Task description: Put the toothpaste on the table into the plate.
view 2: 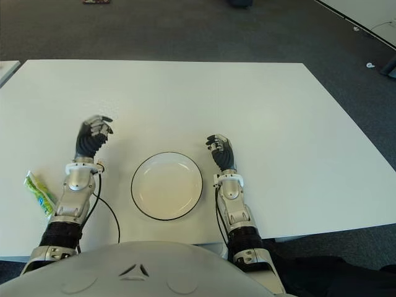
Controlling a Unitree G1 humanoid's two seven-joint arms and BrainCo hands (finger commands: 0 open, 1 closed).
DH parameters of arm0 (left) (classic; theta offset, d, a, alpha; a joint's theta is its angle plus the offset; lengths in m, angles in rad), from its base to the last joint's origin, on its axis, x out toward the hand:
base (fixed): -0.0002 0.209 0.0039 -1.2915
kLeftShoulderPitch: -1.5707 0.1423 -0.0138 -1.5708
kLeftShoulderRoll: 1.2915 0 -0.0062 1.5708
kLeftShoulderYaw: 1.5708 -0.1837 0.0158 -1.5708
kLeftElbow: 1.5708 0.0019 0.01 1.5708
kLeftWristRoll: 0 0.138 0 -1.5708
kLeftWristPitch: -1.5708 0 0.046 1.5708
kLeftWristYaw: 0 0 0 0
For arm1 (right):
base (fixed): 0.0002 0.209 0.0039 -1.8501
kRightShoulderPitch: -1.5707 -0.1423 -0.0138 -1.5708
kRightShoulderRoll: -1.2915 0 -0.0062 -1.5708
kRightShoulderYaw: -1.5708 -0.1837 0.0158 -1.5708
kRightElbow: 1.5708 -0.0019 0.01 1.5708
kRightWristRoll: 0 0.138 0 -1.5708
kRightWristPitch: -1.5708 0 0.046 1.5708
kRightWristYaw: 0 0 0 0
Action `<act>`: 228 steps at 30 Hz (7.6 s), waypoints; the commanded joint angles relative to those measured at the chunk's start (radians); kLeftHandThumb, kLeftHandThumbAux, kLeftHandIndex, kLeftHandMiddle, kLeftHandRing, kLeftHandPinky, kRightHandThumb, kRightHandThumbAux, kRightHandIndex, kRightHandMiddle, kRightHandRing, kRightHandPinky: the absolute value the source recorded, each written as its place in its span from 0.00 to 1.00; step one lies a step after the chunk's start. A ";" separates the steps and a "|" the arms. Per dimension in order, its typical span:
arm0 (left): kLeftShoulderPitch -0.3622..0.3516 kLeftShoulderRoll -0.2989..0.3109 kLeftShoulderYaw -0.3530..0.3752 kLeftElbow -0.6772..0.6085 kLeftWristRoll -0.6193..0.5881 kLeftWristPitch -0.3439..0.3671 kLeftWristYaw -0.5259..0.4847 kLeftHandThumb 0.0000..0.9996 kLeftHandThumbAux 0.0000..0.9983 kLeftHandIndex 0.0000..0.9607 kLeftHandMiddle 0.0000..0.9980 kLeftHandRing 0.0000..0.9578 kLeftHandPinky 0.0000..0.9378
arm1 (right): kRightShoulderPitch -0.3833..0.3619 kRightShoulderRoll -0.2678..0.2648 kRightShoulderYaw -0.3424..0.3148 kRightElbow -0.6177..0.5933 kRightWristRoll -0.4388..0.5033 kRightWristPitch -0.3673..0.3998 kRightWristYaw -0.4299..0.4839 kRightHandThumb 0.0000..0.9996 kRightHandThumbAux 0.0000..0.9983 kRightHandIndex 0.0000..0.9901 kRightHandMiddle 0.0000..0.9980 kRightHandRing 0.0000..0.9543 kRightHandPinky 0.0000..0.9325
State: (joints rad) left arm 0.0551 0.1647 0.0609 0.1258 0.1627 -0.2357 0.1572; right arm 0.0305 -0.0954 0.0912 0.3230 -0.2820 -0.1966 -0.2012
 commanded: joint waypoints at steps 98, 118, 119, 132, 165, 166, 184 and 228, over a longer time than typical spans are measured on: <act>0.705 1.104 0.320 -0.061 0.949 -0.432 0.254 0.44 0.19 0.00 0.00 0.00 0.00 | 0.060 0.006 0.037 -0.083 -0.017 0.062 0.024 0.83 0.70 0.38 0.48 0.49 0.44; 0.815 1.091 0.280 -0.063 1.004 -0.436 0.240 0.35 0.27 0.00 0.00 0.00 0.00 | 0.056 0.005 0.037 -0.096 -0.015 0.091 0.034 0.83 0.70 0.37 0.49 0.50 0.46; 0.823 1.089 0.280 -0.063 0.999 -0.441 0.235 0.34 0.28 0.00 0.00 0.00 0.00 | 0.056 0.004 0.037 -0.095 -0.016 0.089 0.032 0.83 0.70 0.37 0.49 0.51 0.46; 0.819 1.085 0.200 -0.058 0.884 -0.472 0.044 0.33 0.36 0.00 0.00 0.00 0.02 | 0.055 0.002 0.034 -0.080 -0.014 0.072 0.025 0.83 0.70 0.36 0.51 0.52 0.49; 0.365 0.932 -0.246 0.095 0.982 -0.389 0.148 0.39 0.23 0.00 0.00 0.00 0.04 | 0.065 -0.012 0.023 -0.054 -0.029 0.048 -0.006 0.83 0.70 0.37 0.49 0.50 0.50; 0.339 0.922 -0.269 0.120 1.003 -0.387 0.180 0.39 0.23 0.00 0.00 0.00 0.05 | 0.065 -0.012 0.023 -0.053 -0.029 0.047 -0.006 0.83 0.70 0.37 0.49 0.50 0.50; 0.147 0.891 -0.462 0.275 1.007 -0.404 0.321 0.36 0.22 0.00 0.05 0.04 0.08 | 0.077 -0.013 0.017 -0.065 -0.035 0.053 -0.016 0.83 0.70 0.37 0.49 0.50 0.49; 0.099 0.923 -0.544 0.271 1.048 -0.299 0.592 0.71 0.70 0.46 0.74 0.75 0.75 | 0.086 -0.014 0.009 -0.067 -0.032 0.049 -0.019 0.83 0.70 0.37 0.49 0.51 0.50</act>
State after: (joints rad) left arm 0.1608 1.1013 -0.4544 0.3711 1.1702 -0.5454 0.7503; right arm 0.1051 -0.1021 0.1074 0.2355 -0.3113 -0.1607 -0.2185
